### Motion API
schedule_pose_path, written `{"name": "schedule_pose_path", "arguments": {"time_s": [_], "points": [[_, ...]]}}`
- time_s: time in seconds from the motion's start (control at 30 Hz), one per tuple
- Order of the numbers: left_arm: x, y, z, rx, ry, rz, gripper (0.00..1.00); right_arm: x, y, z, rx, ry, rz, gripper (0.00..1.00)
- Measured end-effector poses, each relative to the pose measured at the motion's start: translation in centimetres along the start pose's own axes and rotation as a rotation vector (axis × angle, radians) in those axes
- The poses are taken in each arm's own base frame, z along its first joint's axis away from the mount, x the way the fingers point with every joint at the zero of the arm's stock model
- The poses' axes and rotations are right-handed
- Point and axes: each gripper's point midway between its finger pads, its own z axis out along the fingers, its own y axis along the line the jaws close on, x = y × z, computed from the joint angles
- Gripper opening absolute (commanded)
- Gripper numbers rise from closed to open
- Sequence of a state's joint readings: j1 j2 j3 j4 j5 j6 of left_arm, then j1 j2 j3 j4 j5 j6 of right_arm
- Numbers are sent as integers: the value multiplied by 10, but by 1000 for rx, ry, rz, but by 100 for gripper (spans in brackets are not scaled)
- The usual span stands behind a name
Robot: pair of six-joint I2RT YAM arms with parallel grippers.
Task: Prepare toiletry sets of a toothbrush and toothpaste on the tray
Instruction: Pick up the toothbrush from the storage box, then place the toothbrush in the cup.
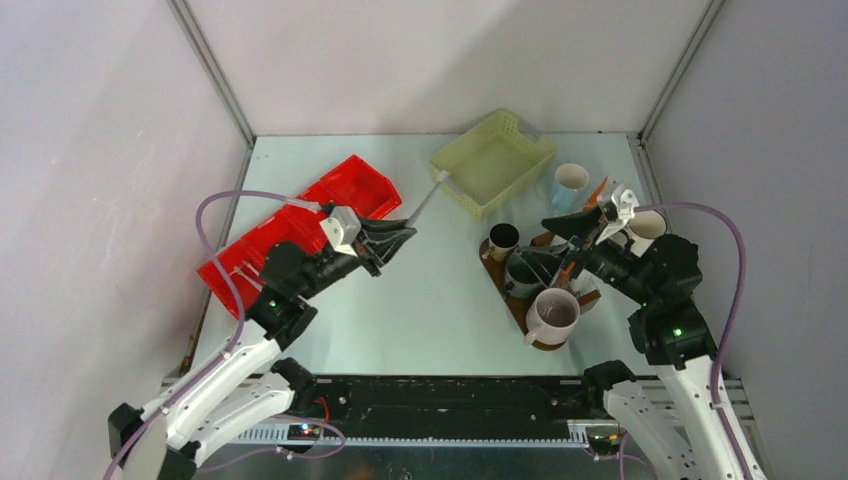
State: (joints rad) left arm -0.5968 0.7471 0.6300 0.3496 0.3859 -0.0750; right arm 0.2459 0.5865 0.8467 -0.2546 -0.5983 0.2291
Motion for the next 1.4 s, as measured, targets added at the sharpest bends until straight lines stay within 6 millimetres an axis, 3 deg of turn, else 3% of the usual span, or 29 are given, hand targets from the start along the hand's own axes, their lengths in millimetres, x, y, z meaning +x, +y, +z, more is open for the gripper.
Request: {"name": "schedule_pose_path", "arguments": {"time_s": [0.33, 0.73, 0.8, 0.97, 1.0, 1.13, 1.23, 1.4], "points": [[9, -61, 32, 238, -38, -19, 0, -5, 51, 38, -246, -15, 26, 73], [3, -90, 45, 327, -108, -9, 0, -32, 74, 68, -280, -146, 78, 57], [2, -91, 46, 328, -117, -4, 0, -40, 77, 68, -288, -179, 79, 49], [-2, -88, 49, 307, -139, 2, 1, -51, 83, 67, -309, -224, 72, 6], [-3, -87, 49, 302, -142, 2, 2, -51, 84, 67, -311, -227, 73, 2], [0, -85, 50, 285, -142, 10, 20, -51, 87, 66, -322, -226, 79, 0], [3, -82, 50, 268, -136, 17, 44, -47, 85, 67, -317, -219, 64, 0], [12, -66, 49, 177, -108, 16, 75, -45, 76, 69, -276, -224, -14, 0]]}}
